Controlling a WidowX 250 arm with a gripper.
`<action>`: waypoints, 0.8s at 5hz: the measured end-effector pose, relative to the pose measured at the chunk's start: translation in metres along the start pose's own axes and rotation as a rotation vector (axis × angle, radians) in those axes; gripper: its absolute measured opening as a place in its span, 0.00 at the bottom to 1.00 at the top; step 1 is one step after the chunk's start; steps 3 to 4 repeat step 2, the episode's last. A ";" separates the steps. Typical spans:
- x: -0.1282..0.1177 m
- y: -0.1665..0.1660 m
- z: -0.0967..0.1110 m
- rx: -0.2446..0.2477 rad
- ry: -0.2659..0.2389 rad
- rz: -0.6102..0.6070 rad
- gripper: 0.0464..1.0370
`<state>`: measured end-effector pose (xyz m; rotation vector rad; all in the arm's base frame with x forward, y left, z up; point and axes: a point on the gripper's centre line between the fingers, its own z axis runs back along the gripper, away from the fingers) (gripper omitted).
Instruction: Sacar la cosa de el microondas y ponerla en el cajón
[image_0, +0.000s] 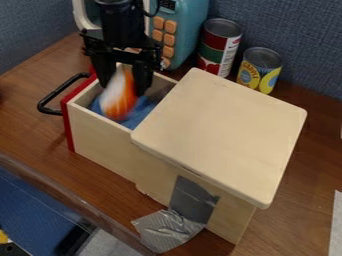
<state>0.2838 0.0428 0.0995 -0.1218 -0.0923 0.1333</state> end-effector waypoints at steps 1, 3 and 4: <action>0.000 0.005 0.004 0.030 0.014 -0.012 0.97; 0.004 0.017 0.017 0.115 0.034 -0.042 0.96; 0.004 0.017 0.017 0.115 0.034 -0.042 0.96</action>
